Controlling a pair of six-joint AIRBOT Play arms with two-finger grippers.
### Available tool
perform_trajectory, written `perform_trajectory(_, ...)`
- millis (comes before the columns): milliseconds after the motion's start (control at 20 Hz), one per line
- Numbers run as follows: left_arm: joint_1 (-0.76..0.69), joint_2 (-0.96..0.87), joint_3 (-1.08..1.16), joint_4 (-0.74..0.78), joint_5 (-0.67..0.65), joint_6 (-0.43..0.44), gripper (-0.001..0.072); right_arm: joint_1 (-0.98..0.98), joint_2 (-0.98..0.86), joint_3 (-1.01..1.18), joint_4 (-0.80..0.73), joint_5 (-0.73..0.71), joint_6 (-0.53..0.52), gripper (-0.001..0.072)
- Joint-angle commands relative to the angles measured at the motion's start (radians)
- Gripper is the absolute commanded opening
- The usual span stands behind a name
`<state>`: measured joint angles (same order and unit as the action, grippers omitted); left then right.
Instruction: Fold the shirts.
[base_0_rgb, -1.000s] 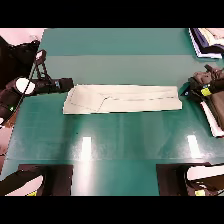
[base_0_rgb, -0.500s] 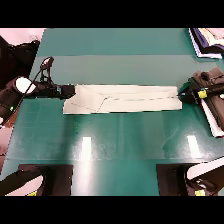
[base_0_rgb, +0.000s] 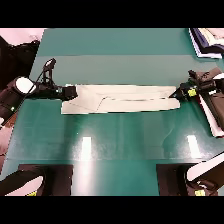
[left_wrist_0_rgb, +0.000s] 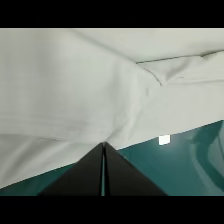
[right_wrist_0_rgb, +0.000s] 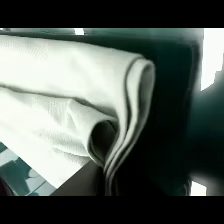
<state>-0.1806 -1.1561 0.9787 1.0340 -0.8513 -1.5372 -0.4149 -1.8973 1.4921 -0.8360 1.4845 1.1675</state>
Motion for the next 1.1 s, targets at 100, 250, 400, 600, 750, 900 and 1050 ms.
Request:
perform_trajectory(100,-0.131,-0.082,0.074,-0.024,0.076,0.000,0.0022,0.011,0.141,0.004,0.164,-0.026,-0.035,0.0019)
perform_trajectory(250,-0.232,-0.257,0.236,-0.024,0.074,0.002,0.0022,0.065,0.254,0.004,0.271,-0.034,-0.034,0.0017)
perform_trajectory(400,-0.316,-0.460,0.437,-0.024,0.058,0.023,0.0022,0.160,0.333,0.051,0.317,-0.034,-0.021,0.0016)
perform_trajectory(600,-0.363,-0.676,0.624,-0.035,0.018,0.011,0.0022,0.310,0.349,0.226,0.310,-0.039,0.039,0.0016)
perform_trajectory(750,-0.363,-0.726,0.656,-0.043,0.019,-0.001,0.0022,0.404,0.349,0.299,0.310,-0.034,0.062,0.0017)
perform_trajectory(900,-0.362,-0.734,0.656,-0.005,0.008,-0.002,0.0022,0.470,0.349,0.331,0.310,-0.044,0.066,0.0017)
perform_trajectory(1050,-0.352,-0.734,0.657,0.009,0.011,-0.006,0.0023,0.520,0.346,0.333,0.310,-0.058,0.067,0.0016)
